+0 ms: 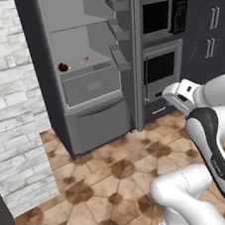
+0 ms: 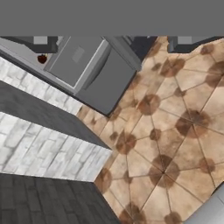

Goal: Gather the sweet potato and bell pepper from the fridge and place them on a tray on the dining counter. Then gather the steaks from the fridge and place them on the other tray.

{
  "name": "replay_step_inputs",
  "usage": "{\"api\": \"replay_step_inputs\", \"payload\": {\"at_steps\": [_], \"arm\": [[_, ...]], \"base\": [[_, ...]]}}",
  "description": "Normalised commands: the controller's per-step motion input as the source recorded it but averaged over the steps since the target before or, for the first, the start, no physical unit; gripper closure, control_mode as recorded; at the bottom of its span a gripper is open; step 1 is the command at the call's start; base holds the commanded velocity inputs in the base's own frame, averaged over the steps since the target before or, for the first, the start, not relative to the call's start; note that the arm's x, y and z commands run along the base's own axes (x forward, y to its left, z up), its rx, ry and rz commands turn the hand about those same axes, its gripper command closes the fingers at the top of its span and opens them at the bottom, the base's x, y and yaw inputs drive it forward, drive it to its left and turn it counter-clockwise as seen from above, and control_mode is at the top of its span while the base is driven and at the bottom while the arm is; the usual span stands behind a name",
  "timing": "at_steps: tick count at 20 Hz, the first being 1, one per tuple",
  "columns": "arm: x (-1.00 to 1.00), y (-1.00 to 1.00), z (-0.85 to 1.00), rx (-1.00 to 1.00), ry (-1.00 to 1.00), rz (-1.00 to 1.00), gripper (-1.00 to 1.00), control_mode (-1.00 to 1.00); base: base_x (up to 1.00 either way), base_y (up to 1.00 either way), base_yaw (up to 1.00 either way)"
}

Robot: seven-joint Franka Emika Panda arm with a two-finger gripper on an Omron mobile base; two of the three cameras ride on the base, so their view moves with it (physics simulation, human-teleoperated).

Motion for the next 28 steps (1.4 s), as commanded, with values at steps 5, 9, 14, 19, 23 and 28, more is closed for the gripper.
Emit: {"api": "replay_step_inputs", "payload": {"at_steps": [5, 9, 14, 19, 23, 28], "arm": [[0.00, 0.00, 0.00, 0.00, 0.00, 0.00, -1.00, 1.00], [0.00, 0.00, 0.00, 0.00, 0.00, 0.00, -1.00, 1.00], [0.00, 0.00, 0.00, 0.00, 0.00, 0.00, -1.00, 1.00], [0.00, 0.00, 0.00, 0.00, 0.00, 0.00, -1.00, 1.00], [0.00, 0.00, 0.00, 0.00, 0.00, 0.00, -1.00, 1.00], [0.00, 0.00, 0.00, 0.00, 0.00, 0.00, -1.00, 1.00]], "base": [[0.47, 0.33, 0.01], [0.44, 0.46, -0.01], [0.44, 0.62, -0.10], [0.45, 0.45, -0.09], [0.50, 0.39, -0.12], [0.49, 0.36, -0.13]]}}
